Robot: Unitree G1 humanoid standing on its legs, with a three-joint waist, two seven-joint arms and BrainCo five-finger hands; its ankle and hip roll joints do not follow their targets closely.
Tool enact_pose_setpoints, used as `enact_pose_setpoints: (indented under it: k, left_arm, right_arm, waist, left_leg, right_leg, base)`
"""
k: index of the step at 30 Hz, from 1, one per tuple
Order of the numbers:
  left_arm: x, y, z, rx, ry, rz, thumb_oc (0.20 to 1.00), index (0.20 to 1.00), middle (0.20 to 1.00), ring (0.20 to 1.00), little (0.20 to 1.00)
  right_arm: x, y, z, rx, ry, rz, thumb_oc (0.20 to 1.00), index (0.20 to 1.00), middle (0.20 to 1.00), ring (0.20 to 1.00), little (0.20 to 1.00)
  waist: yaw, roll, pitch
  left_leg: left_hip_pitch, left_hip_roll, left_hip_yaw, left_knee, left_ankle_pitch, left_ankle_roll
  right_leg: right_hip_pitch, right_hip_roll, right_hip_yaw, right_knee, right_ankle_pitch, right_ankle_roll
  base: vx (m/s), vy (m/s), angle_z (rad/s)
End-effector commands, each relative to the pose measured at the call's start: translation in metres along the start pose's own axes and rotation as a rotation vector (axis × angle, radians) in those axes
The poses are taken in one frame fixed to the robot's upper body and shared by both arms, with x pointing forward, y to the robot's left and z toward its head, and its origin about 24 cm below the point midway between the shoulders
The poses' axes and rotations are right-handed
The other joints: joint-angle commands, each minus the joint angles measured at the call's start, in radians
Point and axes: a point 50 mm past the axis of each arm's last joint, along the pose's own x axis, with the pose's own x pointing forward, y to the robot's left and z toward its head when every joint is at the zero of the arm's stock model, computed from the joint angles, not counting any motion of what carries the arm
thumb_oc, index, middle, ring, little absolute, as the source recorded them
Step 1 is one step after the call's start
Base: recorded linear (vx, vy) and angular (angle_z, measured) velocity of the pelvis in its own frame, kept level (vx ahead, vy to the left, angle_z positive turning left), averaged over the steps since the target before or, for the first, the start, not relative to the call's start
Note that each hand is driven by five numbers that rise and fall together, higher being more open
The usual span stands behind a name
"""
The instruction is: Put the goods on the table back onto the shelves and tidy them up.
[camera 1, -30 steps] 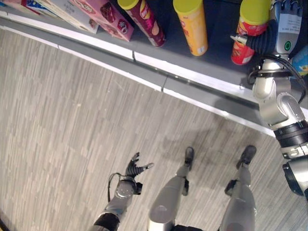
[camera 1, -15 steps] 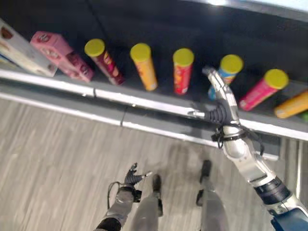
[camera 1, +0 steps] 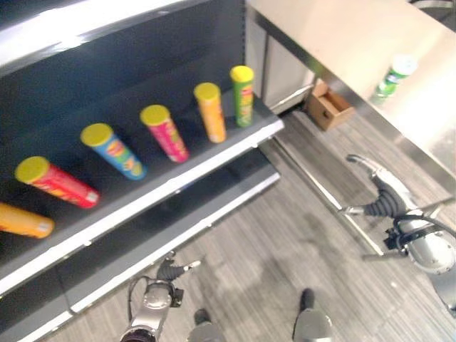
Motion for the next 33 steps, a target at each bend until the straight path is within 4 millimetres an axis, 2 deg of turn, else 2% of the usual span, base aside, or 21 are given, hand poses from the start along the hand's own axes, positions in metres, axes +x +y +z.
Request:
enact_pose_setpoints:
  k: [1,2,3,5,6,7,8,9,11,13,14,18,21,22,23,24,25,28,30,32,33]
  left_arm:
    - [-0.012,0.011,-0.017,-0.037,0.019,-0.007,1.000,1.000,1.000,1.000,1.000]
    - [-0.012,0.010,-0.017,-0.036,0.019,-0.010,1.000,1.000,1.000,1.000,1.000]
    - [-0.013,0.009,-0.020,-0.044,0.032,-0.007,1.000,1.000,1.000,1.000,1.000]
    - [-0.013,0.007,-0.021,-0.053,0.043,-0.012,1.000,1.000,1.000,1.000,1.000]
    - [-0.012,0.004,-0.024,-0.084,0.057,0.004,1.000,1.000,1.000,1.000,1.000]
    - [-0.012,0.005,-0.024,-0.085,0.057,0.005,1.000,1.000,1.000,1.000,1.000]
    - [-0.013,0.002,-0.025,-0.088,0.062,-0.002,1.000,1.000,1.000,1.000,1.000]
    - [-0.013,0.000,-0.028,-0.084,0.072,-0.009,1.000,1.000,1.000,1.000,1.000]
    - [-0.014,-0.004,-0.031,-0.070,0.087,-0.026,1.000,1.000,1.000,1.000,1.000]
    - [-0.014,-0.008,-0.033,-0.057,0.098,-0.034,1.000,1.000,1.000,1.000,1.000]
    - [-0.012,-0.008,-0.031,-0.052,0.098,-0.031,1.000,1.000,1.000,1.000,1.000]
    - [-0.015,-0.010,-0.038,-0.062,0.130,-0.024,1.000,1.000,1.000,1.000,1.000]
    - [-0.015,-0.010,-0.042,-0.070,0.147,-0.020,1.000,1.000,1.000,1.000,1.000]
    - [-0.016,-0.008,-0.043,-0.072,0.151,-0.011,1.000,1.000,1.000,1.000,1.000]
    - [-0.016,-0.007,-0.043,-0.073,0.152,-0.010,1.000,1.000,1.000,1.000,1.000]
    - [-0.015,-0.007,-0.042,-0.066,0.149,-0.012,1.000,1.000,1.000,1.000,1.000]
    - [-0.014,-0.006,-0.040,-0.053,0.144,-0.013,1.000,1.000,1.000,1.000,1.000]
    - [-0.012,-0.002,-0.037,-0.034,0.132,-0.006,1.000,1.000,1.000,1.000,1.000]
    - [-0.010,0.002,-0.033,-0.020,0.117,0.001,1.000,1.000,1.000,1.000,1.000]
    - [-0.008,0.003,-0.030,-0.006,0.108,0.002,1.000,1.000,1.000,1.000,1.000]
    - [-0.008,0.002,-0.030,0.003,0.109,-0.001,1.000,1.000,1.000,1.000,1.000]
  right_arm:
    - [-0.002,-0.042,0.004,0.030,-0.039,-0.223,1.000,1.000,1.000,1.000,1.000]
    - [-0.003,-0.042,0.004,0.029,-0.037,-0.224,1.000,1.000,1.000,1.000,1.000]
    - [-0.007,-0.051,-0.001,0.025,-0.015,-0.270,1.000,1.000,1.000,1.000,1.000]
    - [-0.009,-0.060,-0.006,0.001,0.003,-0.317,1.000,1.000,1.000,1.000,1.000]
    - [-0.005,-0.071,-0.011,0.004,0.027,-0.391,1.000,1.000,1.000,1.000,1.000]
    - [-0.005,-0.071,-0.011,0.004,0.027,-0.391,1.000,1.000,1.000,1.000,1.000]
    - [-0.004,-0.075,-0.011,-0.008,0.029,-0.407,1.000,1.000,1.000,1.000,1.000]
    - [-0.004,-0.081,-0.012,-0.011,0.031,-0.440,1.000,1.000,1.000,1.000,1.000]
    - [-0.005,-0.086,-0.016,-0.006,0.051,-0.470,1.000,1.000,1.000,1.000,1.000]
    - [-0.004,-0.089,-0.022,0.022,0.077,-0.516,1.000,1.000,1.000,1.000,1.000]
    - [-0.002,-0.090,-0.024,0.047,0.089,-0.546,1.000,1.000,1.000,1.000,1.000]
    - [0.001,-0.083,-0.029,0.099,0.118,-0.554,1.000,1.000,1.000,1.000,1.000]
    - [0.000,-0.072,-0.033,0.155,0.143,-0.544,1.000,1.000,1.000,1.000,1.000]
    - [0.003,-0.065,-0.035,0.174,0.162,-0.536,1.000,1.000,1.000,1.000,1.000]
    - [0.003,-0.064,-0.035,0.174,0.161,-0.536,1.000,1.000,1.000,1.000,1.000]
    - [0.005,-0.062,-0.035,0.175,0.166,-0.529,1.000,1.000,1.000,1.000,1.000]
    - [0.005,-0.061,-0.037,0.160,0.180,-0.521,1.000,1.000,1.000,1.000,1.000]
    - [0.001,-0.059,-0.041,0.159,0.205,-0.532,1.000,1.000,1.000,1.000,1.000]
    - [-0.005,-0.060,-0.046,0.140,0.237,-0.543,1.000,1.000,1.000,1.000,1.000]
    - [-0.012,-0.064,-0.055,0.127,0.280,-0.562,1.000,1.000,1.000,1.000,1.000]
    - [-0.014,-0.067,-0.057,0.119,0.293,-0.569,1.000,1.000,1.000,1.000,1.000]
  waist:
    - [0.017,-0.020,-0.067]
    - [0.019,-0.015,-0.064]
    - [0.013,-0.007,-0.056]
    - [0.010,-0.003,-0.045]
    - [0.042,-0.024,-0.023]
    - [0.038,-0.025,-0.023]
    - [0.052,-0.035,-0.022]
    - [0.058,-0.040,-0.026]
    - [0.068,-0.035,-0.034]
    - [0.084,-0.026,-0.039]
    - [0.100,-0.020,-0.035]
    - [0.108,-0.010,-0.047]
    - [0.099,-0.018,-0.060]
    - [0.103,-0.018,-0.067]
    - [0.106,-0.020,-0.066]
    - [0.105,-0.020,-0.065]
    - [0.098,-0.022,-0.058]
    - [0.077,-0.009,-0.045]
    - [0.071,-0.006,-0.041]
    - [0.059,0.001,-0.039]
    - [0.053,0.000,-0.043]
  left_leg:
    - [-0.014,0.085,0.027,-0.135,0.053,-0.055]
    - [-0.012,0.090,0.025,-0.137,0.056,-0.059]
    - [-0.014,0.112,0.012,-0.128,0.092,-0.063]
    - [-0.021,0.115,-0.007,-0.093,0.118,-0.056]
    - [-0.085,0.007,-0.129,-0.003,0.050,0.004]
    - [-0.091,0.005,-0.133,0.004,0.046,0.006]
    - [-0.113,-0.061,-0.188,0.001,-0.013,0.020]
    - [-0.131,-0.111,-0.214,-0.008,-0.040,0.027]
    - [-0.161,-0.176,-0.212,-0.048,-0.029,0.036]
    - [-0.230,-0.245,-0.206,-0.097,0.020,0.043]
    - [-0.270,-0.278,-0.212,-0.122,0.046,0.033]
    - [-0.227,-0.295,-0.233,-0.160,0.037,0.055]
    - [-0.193,-0.307,-0.226,-0.147,0.008,0.079]
    - [-0.148,-0.314,-0.204,-0.159,-0.021,0.108]
    - [-0.145,-0.316,-0.200,-0.161,-0.021,0.109]
    - [-0.120,-0.320,-0.189,-0.167,-0.035,0.121]
    - [-0.095,-0.328,-0.181,-0.165,-0.051,0.136]
    - [-0.047,-0.334,-0.189,-0.170,-0.073,0.155]
    - [-0.023,-0.334,-0.205,-0.181,-0.086,0.149]
    - [-0.015,-0.329,-0.227,-0.188,-0.096,0.135]
    - [-0.019,-0.334,-0.235,-0.189,-0.097,0.130]
  right_leg:
    - [-0.029,0.002,0.044,0.053,-0.170,0.018]
    - [-0.026,0.008,0.042,0.053,-0.172,0.014]
    - [-0.008,0.042,0.044,0.044,-0.192,-0.005]
    - [0.022,0.071,0.038,0.022,-0.204,-0.029]
    - [0.020,0.078,0.049,0.002,-0.190,-0.055]
    - [0.020,0.076,0.045,0.003,-0.191,-0.054]
    - [0.024,0.079,0.059,-0.006,-0.189,-0.062]
    - [0.032,0.085,0.060,-0.019,-0.187,-0.060]
    - [0.041,0.097,0.055,-0.033,-0.186,-0.060]
    - [0.044,0.114,0.054,-0.042,-0.188,-0.059]
    - [0.056,0.134,0.065,-0.045,-0.198,-0.058]
    - [0.081,0.141,0.076,-0.031,-0.222,-0.049]
    - [0.084,0.104,0.079,0.040,-0.241,-0.038]
    - [0.054,0.065,0.076,0.150,-0.245,-0.019]
    - [0.050,0.061,0.080,0.160,-0.251,-0.017]
    - [0.020,0.040,0.075,0.242,-0.240,-0.001]
    - [-0.007,0.017,0.075,0.337,-0.212,0.022]
    - [-0.084,-0.011,0.088,0.529,-0.153,0.030]
    - [-0.117,-0.047,0.100,0.512,-0.152,0.020]
    - [-0.125,-0.067,0.107,0.406,-0.171,0.009]
    - [-0.124,-0.073,0.117,0.324,-0.157,0.008]
  base:
    - [0.05,-0.431,0.05]
    - [0.06,-0.390,0.22]
    - [0.04,-0.216,0.28]
    - [0.04,-0.337,0.03]
    - [0.00,-0.306,-0.06]
    - [0.01,-0.310,0.08]
    - [0.09,-0.134,-0.14]
    - [0.14,-0.167,-0.18]
    - [0.14,-0.067,0.02]
    - [0.15,-0.028,0.15]
    - [0.13,-0.027,0.05]
    - [0.17,0.052,-0.39]
    - [0.29,0.168,-0.11]
    - [0.21,0.187,-0.11]
    - [0.19,0.192,-0.21]
    - [0.12,0.128,-0.37]
    - [0.16,0.171,-0.49]
    - [0.13,0.107,-0.27]
    - [0.13,-0.026,0.33]
    - [0.14,-0.102,0.39]
    - [0.16,-0.114,0.30]
